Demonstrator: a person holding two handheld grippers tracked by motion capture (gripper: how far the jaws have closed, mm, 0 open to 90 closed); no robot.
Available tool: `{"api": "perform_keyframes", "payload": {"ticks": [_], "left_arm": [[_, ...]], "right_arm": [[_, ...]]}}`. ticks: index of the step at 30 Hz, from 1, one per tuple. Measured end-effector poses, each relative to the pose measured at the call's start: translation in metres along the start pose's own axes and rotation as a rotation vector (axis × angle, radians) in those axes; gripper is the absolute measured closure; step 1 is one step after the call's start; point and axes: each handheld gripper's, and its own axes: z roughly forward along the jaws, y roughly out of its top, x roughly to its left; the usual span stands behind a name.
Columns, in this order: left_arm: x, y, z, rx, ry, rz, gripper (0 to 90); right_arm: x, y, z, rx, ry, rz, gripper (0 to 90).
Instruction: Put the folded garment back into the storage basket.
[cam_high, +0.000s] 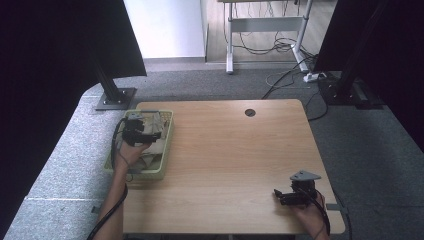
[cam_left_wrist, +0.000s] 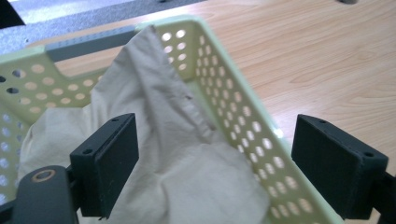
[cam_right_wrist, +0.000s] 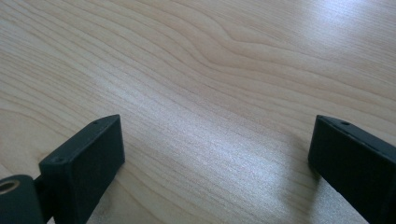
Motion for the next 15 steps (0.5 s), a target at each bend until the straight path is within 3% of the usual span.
{"api": "perform_keyframes", "payload": {"ticks": [8, 11, 13, 15], "left_arm": [[-0.015, 0.000, -0.010, -0.022, -0.016, 0.022, 10.8], [-0.027, -0.001, -0.019, -0.048, -0.028, 0.028, 10.1], [-0.027, -0.001, -0.019, -0.048, -0.028, 0.028, 10.0], [-0.038, -0.002, -0.024, -0.073, -0.049, 0.035, 10.1]], "right_arm": [[0.000, 0.000, 0.000, 0.000, 0.002, -0.003, 3.1], [0.000, 0.000, 0.000, 0.000, 0.003, -0.004, 3.1], [0.000, 0.000, 0.000, 0.000, 0.003, -0.004, 3.1], [0.000, 0.000, 0.000, 0.000, 0.003, -0.004, 3.1]]}}
